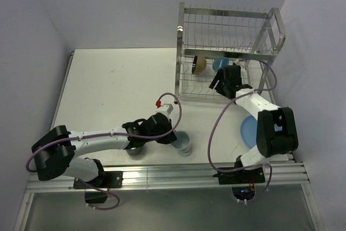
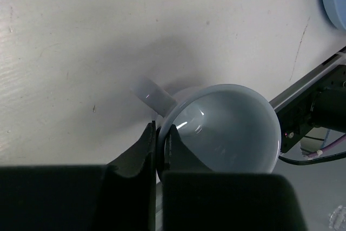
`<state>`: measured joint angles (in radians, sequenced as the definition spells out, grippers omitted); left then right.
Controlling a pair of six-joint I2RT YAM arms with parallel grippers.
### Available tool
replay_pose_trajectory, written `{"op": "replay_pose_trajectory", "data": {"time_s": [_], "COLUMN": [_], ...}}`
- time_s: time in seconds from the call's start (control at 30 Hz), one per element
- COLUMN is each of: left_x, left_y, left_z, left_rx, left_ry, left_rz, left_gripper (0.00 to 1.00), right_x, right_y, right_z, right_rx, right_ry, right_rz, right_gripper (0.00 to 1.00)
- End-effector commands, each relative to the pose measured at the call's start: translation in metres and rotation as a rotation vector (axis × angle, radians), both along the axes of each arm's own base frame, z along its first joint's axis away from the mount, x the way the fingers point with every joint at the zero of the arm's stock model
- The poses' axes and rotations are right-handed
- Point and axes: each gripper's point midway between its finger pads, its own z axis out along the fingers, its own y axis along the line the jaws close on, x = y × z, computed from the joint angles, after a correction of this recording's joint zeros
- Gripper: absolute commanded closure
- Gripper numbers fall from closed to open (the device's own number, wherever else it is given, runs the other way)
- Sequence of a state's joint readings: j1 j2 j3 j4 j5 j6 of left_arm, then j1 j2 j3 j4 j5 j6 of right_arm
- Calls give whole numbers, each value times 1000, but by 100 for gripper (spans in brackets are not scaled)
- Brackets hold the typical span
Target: Load the mixed dishes into the dish rack
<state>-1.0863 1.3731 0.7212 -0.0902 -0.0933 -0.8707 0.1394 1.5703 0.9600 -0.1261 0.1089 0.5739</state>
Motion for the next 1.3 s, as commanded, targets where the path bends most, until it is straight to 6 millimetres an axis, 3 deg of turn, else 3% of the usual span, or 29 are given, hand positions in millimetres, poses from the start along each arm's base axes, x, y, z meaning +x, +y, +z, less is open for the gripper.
{"op": "replay_pose_trajectory", "data": {"time_s": [0.0, 0.03, 0.1, 0.13, 0.2, 0.23, 0.3, 0.33, 0.4, 0.53, 0.6, 0.63, 0.7, 0.83, 1.07, 1.1, 1.13, 1.17, 1.2, 1.23, 1.27], "left_x": [0, -1, 0, 0, -1, -3, -7, -8, -14, -18, -17, -18, -16, -15, -21, -23, -20, -26, -28, -23, -29], "left_y": [2, 3, 4, 6, 5, 6, 3, 3, -3, -7, -10, -8, -9, 2, 25, 28, 27, 34, 36, 33, 41], "left_z": [-2, 1, 8, 16, 31, 42, 59, 72, 89, 128, 145, 150, 168, 185, 223, 229, 221, 236, 242, 232, 245], "left_rx": [12, 7, 0, -10, -43, -66, -121, -159, -236, -409, -492, -534, -636, -789, -1129, -1180, -1196, -1272, -1320, -1329, -1397], "left_ry": [-6, -10, -18, -25, -32, -40, -34, -44, -24, -5, -11, 15, 22, 49, 51, 98, 134, 94, 145, 189, 157], "left_rz": [11, 9, 18, 20, 14, 13, 0, -4, -29, -71, -86, -96, -102, -149, -269, -271, -259, -308, -308, -289, -337], "left_gripper": [100, 100, 100, 100, 100, 100, 100, 100, 100, 100, 100, 100, 100, 100, 100, 100, 100, 100, 100, 100, 100], "right_x": [-12, -17, -32, -39, -56, -62, -81, -88, -107, -145, -162, -174, -189, -221, -260, -262, -265, -266, -270, -271, -273], "right_y": [2, 3, 3, 3, 4, 5, 11, 13, 29, 57, 69, 78, 85, 96, 122, 124, 124, 126, 128, 130, 132], "right_z": [20, 30, 24, 36, 31, 45, 39, 51, 48, 76, 79, 91, 94, 117, 140, 147, 149, 150, 154, 155, 157], "right_rx": [58, 69, 81, 96, 112, 127, 159, 170, 203, 247, 293, 329, 379, 501, 784, 806, 821, 835, 845, 852, 871], "right_ry": [-77, -101, -87, -116, -106, -150, -134, -169, -151, -216, -214, -249, -255, -326, -355, -374, -385, -382, -386, -385, -381], "right_rz": [-17, -13, -13, -9, -9, -3, 20, 30, 86, 205, 254, 302, 338, 428, 571, 586, 598, 604, 633, 646, 658], "right_gripper": [23, 23, 23, 23, 23, 23, 23, 23, 23, 24, 25, 24, 25, 27, 29, 29, 29, 30, 30, 30, 30]}}
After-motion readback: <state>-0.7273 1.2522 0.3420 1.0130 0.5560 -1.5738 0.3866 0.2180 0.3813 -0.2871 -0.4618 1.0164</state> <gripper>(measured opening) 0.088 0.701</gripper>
